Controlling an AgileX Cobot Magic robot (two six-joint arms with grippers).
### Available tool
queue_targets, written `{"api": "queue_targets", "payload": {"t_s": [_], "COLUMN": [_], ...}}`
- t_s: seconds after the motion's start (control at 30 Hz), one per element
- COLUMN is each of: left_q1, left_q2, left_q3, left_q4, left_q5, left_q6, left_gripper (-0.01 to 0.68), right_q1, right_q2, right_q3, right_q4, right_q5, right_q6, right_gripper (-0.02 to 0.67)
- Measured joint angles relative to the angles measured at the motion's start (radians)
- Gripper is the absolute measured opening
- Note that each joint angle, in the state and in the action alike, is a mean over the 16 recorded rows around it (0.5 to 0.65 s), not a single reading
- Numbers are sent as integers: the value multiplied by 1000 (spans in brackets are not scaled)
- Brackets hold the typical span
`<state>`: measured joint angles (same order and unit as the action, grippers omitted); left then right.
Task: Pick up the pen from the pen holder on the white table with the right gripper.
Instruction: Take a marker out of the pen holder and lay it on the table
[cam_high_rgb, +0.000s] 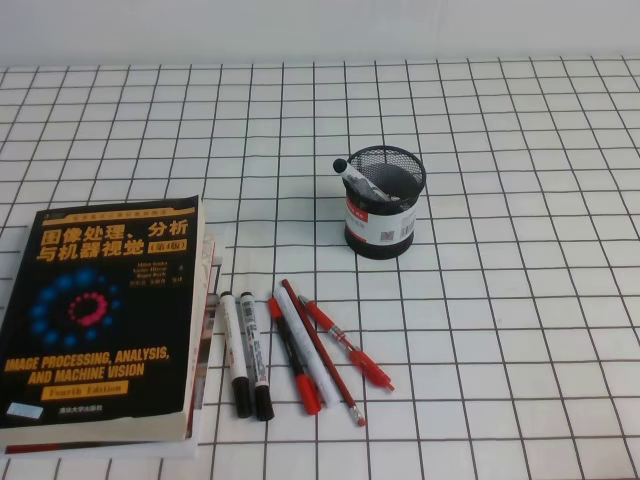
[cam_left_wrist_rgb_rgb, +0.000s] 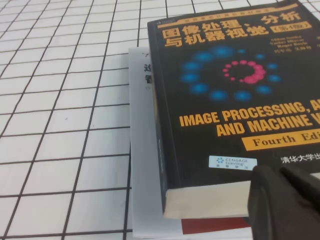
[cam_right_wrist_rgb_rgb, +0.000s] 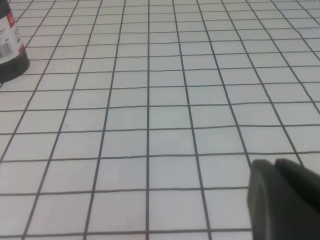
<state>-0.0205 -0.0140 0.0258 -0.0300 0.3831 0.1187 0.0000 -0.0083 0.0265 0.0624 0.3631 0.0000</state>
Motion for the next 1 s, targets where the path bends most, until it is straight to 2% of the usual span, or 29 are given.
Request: {"api": "queue_targets", "payload": {"t_s": [0.63, 0.8, 1.0], "left_q1": [0, 0, 0], "left_q2": [0, 0, 0], "left_q3": [0, 0, 0], "left_q4": [0, 0, 0], "left_q5": [0, 0, 0], "left_q6": [0, 0, 0], "left_gripper": [-4, -4, -4], "right_q1": [0, 0, 0], "right_q2": [0, 0, 0], "right_q3": [0, 1, 2], "right_q4": [14, 88, 269], "right_q5": [-11, -56, -150], "right_q6": [0, 0, 0], "right_gripper": [-15, -15, -15]}}
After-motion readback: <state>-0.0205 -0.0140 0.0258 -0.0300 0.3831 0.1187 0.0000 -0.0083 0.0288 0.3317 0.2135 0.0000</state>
